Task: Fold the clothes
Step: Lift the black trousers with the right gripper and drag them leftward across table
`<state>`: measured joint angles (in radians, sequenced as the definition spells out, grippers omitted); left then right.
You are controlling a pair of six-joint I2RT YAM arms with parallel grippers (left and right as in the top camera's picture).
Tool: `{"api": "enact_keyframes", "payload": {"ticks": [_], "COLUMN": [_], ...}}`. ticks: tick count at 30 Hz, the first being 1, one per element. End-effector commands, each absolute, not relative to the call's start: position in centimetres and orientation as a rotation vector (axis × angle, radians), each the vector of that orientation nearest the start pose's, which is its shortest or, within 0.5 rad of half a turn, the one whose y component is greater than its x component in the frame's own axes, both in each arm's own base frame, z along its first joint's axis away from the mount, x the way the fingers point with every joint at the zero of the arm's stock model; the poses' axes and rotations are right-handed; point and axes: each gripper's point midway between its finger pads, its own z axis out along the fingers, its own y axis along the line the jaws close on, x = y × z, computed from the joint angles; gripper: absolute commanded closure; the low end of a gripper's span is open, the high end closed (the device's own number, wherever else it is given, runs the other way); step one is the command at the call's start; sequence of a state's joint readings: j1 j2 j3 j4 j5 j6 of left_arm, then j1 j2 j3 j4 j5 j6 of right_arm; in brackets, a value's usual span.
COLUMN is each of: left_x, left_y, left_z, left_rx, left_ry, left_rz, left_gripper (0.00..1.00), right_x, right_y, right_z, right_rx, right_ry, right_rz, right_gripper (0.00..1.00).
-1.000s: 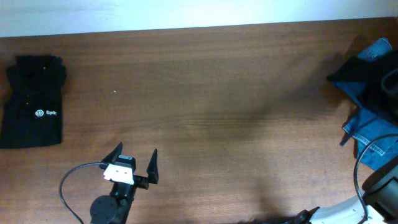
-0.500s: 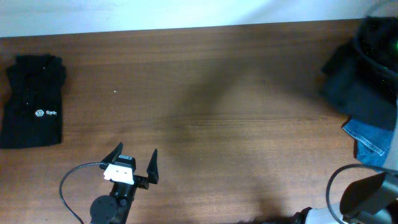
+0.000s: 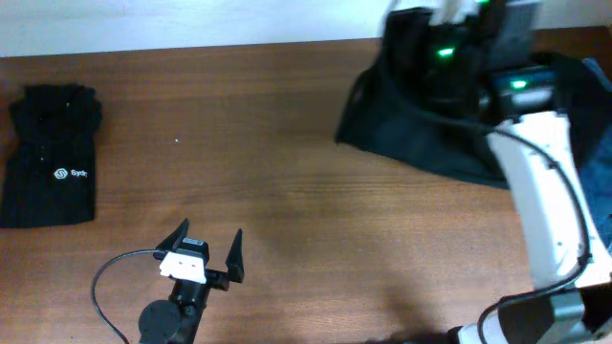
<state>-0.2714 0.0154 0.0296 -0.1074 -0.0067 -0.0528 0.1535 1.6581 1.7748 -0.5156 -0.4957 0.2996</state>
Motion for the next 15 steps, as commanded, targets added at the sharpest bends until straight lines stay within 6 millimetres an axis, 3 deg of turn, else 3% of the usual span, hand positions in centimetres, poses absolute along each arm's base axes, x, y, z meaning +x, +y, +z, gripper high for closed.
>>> {"api": "enact_keyframes", "payload": {"ticks": [1,8,11,15], "left_x": [23.6,23.6,23.6,23.6], "left_y": [-6.5,-6.5,-6.5,-6.5], "left_z": [15.7,15.7,15.7,15.7], "left_rx": [0.169,0.169,0.169,0.169], "left_ry": [1.656,1.656,1.656,1.656], "left_rz": [-0.255,-0.255,-0.255,-0.255], "left_gripper": [0.01,0.00,0.01,0.01], "right_x": [45.5,44.2,43.2,42.0], "right_y": [20.2,27.5,30.2,32.3], "right_z": [40.1,37.5,37.6,38.3], "right_rx": [-0.315,-0.432,-0.495,-0.557], "right_ry": [1.919,1.950,1.921,1.869], "right_rz": [0.783,0.834,0.868,0.885], "right_gripper": [0.96,0.96,0.96,0.96]}}
